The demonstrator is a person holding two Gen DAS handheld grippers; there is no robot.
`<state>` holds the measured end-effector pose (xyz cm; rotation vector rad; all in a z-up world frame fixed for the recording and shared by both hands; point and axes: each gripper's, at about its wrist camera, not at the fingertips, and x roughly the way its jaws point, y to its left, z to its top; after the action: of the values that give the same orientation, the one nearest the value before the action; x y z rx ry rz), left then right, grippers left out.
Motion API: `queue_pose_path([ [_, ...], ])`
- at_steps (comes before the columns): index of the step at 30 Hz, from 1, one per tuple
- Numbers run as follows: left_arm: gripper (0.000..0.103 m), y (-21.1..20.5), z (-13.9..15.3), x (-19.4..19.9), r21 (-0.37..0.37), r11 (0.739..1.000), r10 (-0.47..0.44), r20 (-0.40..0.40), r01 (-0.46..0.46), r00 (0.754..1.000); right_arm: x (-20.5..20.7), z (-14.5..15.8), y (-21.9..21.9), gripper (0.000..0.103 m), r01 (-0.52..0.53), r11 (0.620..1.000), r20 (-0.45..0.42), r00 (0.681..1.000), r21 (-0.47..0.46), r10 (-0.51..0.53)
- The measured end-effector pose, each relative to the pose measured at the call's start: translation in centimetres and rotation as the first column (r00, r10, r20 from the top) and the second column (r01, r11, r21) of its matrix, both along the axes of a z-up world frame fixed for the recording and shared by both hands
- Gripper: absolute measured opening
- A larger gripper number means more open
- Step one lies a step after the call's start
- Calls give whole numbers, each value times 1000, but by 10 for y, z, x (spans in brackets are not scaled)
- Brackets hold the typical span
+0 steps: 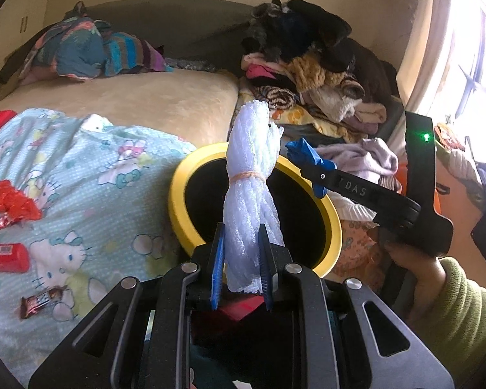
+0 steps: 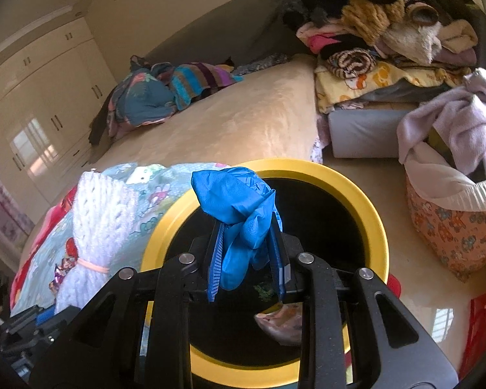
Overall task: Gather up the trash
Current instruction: 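Open both grippers to drop the mesh bag and glove into the bin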
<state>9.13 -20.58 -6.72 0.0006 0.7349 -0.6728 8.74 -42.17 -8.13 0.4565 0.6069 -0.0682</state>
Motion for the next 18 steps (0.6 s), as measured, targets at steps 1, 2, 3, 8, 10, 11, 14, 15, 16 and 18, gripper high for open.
queue_pose_path([
  [1, 18, -4, -1, 1, 4, 1000, -3, -2, 3, 1000, 0, -2, -3, 19, 7, 1000, -7, 1000, 3, -7],
  [2, 18, -7, -2, 4, 7, 1000, -5, -5, 5, 1000, 0, -3, -4, 19, 10, 1000, -10, 1000, 5, -10],
  [3, 18, -11, -3, 6, 9, 1000, -6, -6, 6, 1000, 0, -5, -5, 19, 14, 1000, -14, 1000, 8, -14],
  [8, 20, -27, -5, 19, 24, 1000, -5, -9, 6, 1000, 0, -9, -11, 20, 23, 1000, -25, 999, 20, -22],
  [10, 29, -31, -5, 24, 21, 1000, -1, -21, 1, 1000, 0, -10, -13, 20, 28, 999, -26, 999, 24, -27],
  [11, 46, -31, -5, 27, 18, 1000, 7, -25, -7, 1000, 0, -10, -13, 24, 32, 999, -26, 999, 24, -31],
  [14, 63, -27, -4, 31, 0, 1000, 28, -25, -28, 999, -1, -11, -16, 38, 48, 998, -29, 998, 28, -48],
  [15, 64, -25, -4, 31, -3, 999, 33, -29, -33, 999, -2, -11, -17, 40, 54, 998, -28, 998, 29, -53],
  [16, 70, -23, -4, 31, 1, 999, 40, -27, -40, 999, -2, -11, -18, 42, 60, 998, -27, 998, 27, -59],
  [18, 76, -18, -3, 29, 5, 998, 58, -22, -58, 998, -3, -11, -18, 49, 69, 997, -26, 997, 20, -68],
])
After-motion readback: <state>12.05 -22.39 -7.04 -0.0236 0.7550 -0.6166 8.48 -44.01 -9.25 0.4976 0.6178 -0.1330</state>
